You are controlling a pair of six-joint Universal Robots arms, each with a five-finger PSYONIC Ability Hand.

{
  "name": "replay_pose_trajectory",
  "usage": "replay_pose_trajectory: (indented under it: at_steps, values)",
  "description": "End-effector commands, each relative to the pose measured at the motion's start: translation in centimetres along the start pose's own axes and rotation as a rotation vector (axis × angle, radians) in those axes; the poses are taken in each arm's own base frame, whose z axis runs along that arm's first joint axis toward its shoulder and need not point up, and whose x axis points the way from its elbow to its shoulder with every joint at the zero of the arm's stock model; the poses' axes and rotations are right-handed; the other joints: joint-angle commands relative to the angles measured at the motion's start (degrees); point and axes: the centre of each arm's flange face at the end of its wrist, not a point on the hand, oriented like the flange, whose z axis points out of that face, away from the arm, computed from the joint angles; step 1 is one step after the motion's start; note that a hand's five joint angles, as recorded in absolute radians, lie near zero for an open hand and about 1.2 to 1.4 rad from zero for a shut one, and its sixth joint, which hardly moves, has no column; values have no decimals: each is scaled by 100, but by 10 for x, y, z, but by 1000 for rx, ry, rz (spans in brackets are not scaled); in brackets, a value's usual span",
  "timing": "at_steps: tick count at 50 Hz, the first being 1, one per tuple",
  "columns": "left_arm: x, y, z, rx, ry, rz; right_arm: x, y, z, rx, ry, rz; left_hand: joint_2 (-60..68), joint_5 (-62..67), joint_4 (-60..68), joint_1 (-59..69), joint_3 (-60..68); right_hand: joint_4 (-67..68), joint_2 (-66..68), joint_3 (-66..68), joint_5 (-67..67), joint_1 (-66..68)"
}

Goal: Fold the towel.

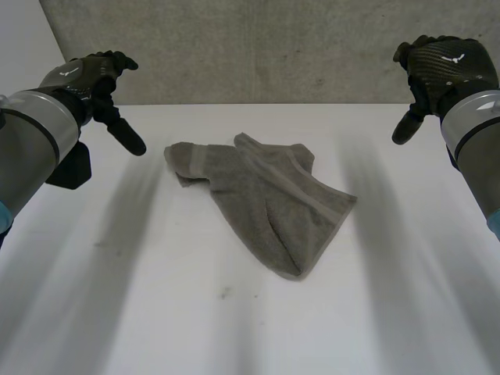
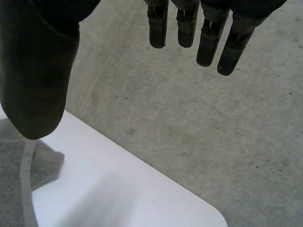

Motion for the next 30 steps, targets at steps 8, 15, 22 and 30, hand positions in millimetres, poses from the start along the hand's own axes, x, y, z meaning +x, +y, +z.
replay_pose_trajectory:
  at_steps: [8, 15, 22, 30]
  values:
    - [5, 39, 55, 32, 96, -3, -46, 60, -8, -183, -358, -342, 257, 22, 257, 217, 244, -491, -429, -418, -358, -326]
    - [6, 91, 108, -32, 190, 51, -62, 89, -9, -240, -462, -344, 408, 173, 408, 368, 395, -491, -429, -418, -358, -326]
    - [6, 136, 141, -59, 224, 173, -77, 129, -7, -253, -528, -335, 408, 173, 408, 368, 396, -491, -429, -418, -358, -326]
    - [4, 181, 174, -23, 231, 342, -81, 147, -10, -245, -523, -328, 1030, 796, 1031, 991, 1018, -491, -429, -418, -358, -326]
